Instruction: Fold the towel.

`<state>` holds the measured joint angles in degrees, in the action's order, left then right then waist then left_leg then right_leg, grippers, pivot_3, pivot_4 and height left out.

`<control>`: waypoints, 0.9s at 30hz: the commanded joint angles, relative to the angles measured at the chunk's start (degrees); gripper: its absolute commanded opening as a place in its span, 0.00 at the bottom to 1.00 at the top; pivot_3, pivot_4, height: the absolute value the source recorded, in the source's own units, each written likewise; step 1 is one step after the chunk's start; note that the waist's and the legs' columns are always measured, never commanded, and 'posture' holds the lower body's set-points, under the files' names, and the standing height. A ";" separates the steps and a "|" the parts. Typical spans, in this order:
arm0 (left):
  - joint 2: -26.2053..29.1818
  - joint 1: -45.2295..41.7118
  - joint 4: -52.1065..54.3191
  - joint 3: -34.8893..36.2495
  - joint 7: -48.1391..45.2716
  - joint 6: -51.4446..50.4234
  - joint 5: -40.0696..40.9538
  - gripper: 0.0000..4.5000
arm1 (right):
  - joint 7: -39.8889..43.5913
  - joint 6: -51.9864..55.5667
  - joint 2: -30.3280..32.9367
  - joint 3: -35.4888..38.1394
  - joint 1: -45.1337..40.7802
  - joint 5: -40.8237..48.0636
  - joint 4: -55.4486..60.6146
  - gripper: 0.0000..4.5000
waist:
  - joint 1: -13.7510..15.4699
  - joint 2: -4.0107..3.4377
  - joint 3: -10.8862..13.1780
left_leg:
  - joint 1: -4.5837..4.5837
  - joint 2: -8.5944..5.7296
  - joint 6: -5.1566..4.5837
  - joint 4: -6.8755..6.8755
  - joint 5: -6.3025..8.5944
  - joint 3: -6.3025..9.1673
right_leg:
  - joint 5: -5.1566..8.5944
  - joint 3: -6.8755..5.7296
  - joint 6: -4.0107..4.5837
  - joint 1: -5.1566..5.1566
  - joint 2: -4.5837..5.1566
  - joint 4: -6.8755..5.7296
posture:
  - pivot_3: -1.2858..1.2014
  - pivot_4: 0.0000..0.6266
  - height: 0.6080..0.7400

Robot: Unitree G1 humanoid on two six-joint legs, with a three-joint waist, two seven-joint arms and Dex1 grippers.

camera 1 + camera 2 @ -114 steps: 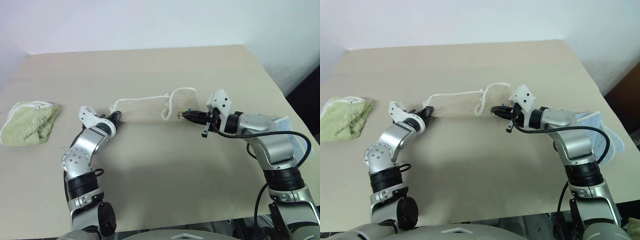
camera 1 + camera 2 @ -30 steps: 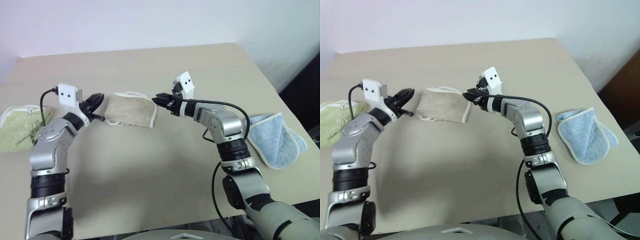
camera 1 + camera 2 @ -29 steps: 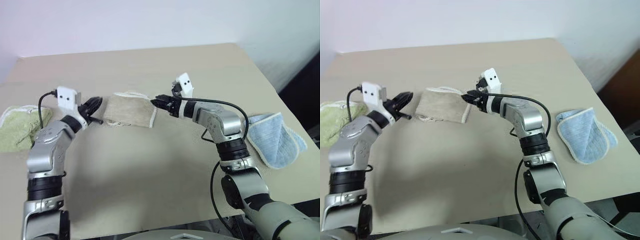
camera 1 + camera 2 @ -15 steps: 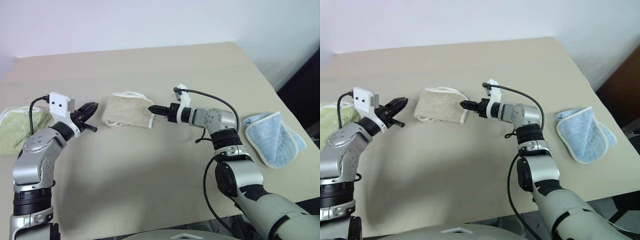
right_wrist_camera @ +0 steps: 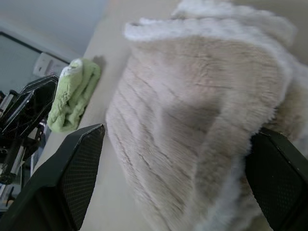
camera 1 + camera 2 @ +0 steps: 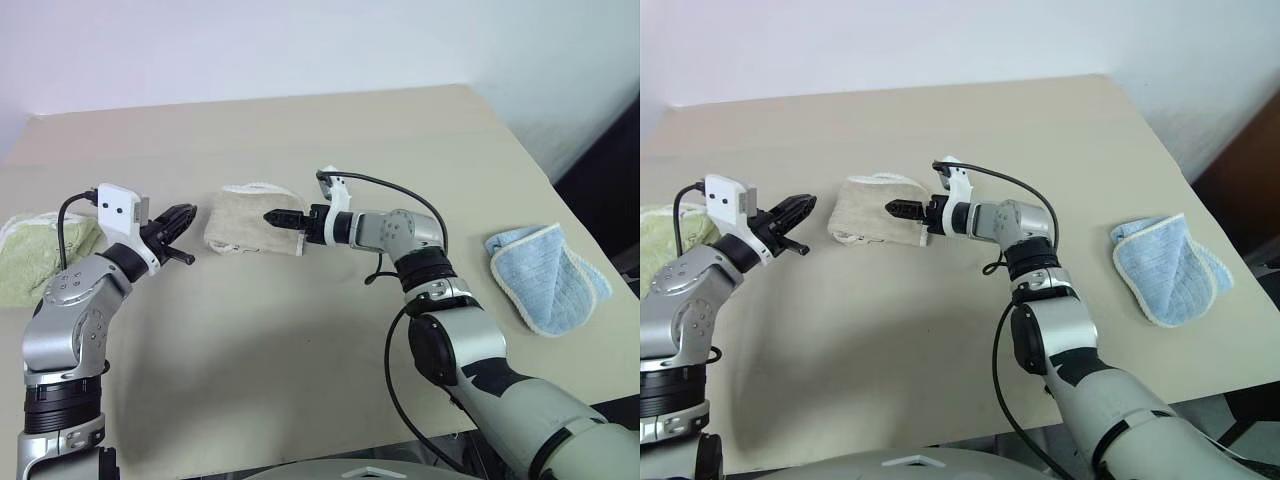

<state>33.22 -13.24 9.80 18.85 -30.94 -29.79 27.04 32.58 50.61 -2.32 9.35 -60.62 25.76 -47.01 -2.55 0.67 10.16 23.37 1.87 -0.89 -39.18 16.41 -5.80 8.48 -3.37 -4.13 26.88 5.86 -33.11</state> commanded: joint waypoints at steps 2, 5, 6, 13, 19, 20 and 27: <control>-0.26 -0.01 2.59 0.35 0.56 0.41 0.57 0.09 | 0.04 -3.54 -2.77 -0.28 -3.35 -0.82 -3.80 0.99 | -0.04 0.00 0.00 | 0.00 0.01 0.00 0.00 0.00 0.00 | 0.00 0.00 0.00 0.00 0.00 0.00 | 0.52 0.24 0.91; -0.50 0.23 3.05 0.18 0.96 0.32 0.50 0.09 | -0.41 -5.75 -3.48 0.24 -4.49 -1.58 -6.85 0.99 | -0.05 0.00 0.00 | 0.00 0.01 0.00 0.00 0.00 0.01 | 0.00 0.00 0.00 0.00 0.00 0.00 | 0.52 0.24 0.91; -0.57 0.32 3.15 0.14 1.09 0.32 0.46 0.09 | -0.61 -6.41 -3.60 0.40 -4.76 -1.80 -7.73 0.99 | -0.06 0.00 0.00 | 0.00 0.01 0.00 0.00 0.00 0.00 | 0.00 0.00 0.00 0.01 0.00 0.00 | 0.52 0.24 0.91; -0.91 1.25 3.41 0.27 1.42 0.76 0.27 0.09 | -1.75 -8.79 -3.63 1.56 -5.46 -2.10 -10.63 0.79 | -0.11 0.00 0.00 | 0.00 0.03 0.01 0.00 0.00 0.01 | 0.00 0.00 0.00 0.01 0.00 -0.01 | 0.52 0.24 0.91; -1.16 1.05 3.31 0.11 1.37 0.90 0.33 0.09 | -1.61 -8.12 -3.28 1.75 -4.68 -1.78 -9.36 0.34 | -0.13 0.00 0.00 | 0.00 0.04 0.01 0.01 0.00 0.00 | 0.00 0.00 0.00 0.02 0.00 0.00 | 0.52 0.24 0.91; -1.21 0.93 3.24 0.02 1.33 0.89 0.31 0.09 | -1.62 -8.05 -3.27 1.80 -4.60 -1.76 -9.19 0.26 | -0.13 0.00 0.00 | 0.00 0.04 0.01 0.01 0.00 0.01 | 0.00 0.00 0.00 0.02 0.00 0.00 | 0.52 0.24 0.91; -1.61 0.27 2.59 -0.69 1.02 1.19 -0.05 0.09 | -2.46 -7.56 -2.50 3.61 -4.20 -0.67 -7.62 0.01 | -0.08 0.00 0.00 | 0.01 0.04 0.01 0.01 0.00 0.01 | 0.00 0.00 0.00 0.02 0.00 0.00 | 0.52 0.24 0.91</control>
<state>31.46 -12.08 11.27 18.05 -29.79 -29.71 26.88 30.45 43.13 -5.10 11.43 -64.45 23.51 -57.30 -2.64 0.67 10.16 23.38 1.91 -0.88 -39.17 16.41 -5.80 8.48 -3.37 -4.13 26.90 5.86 -33.11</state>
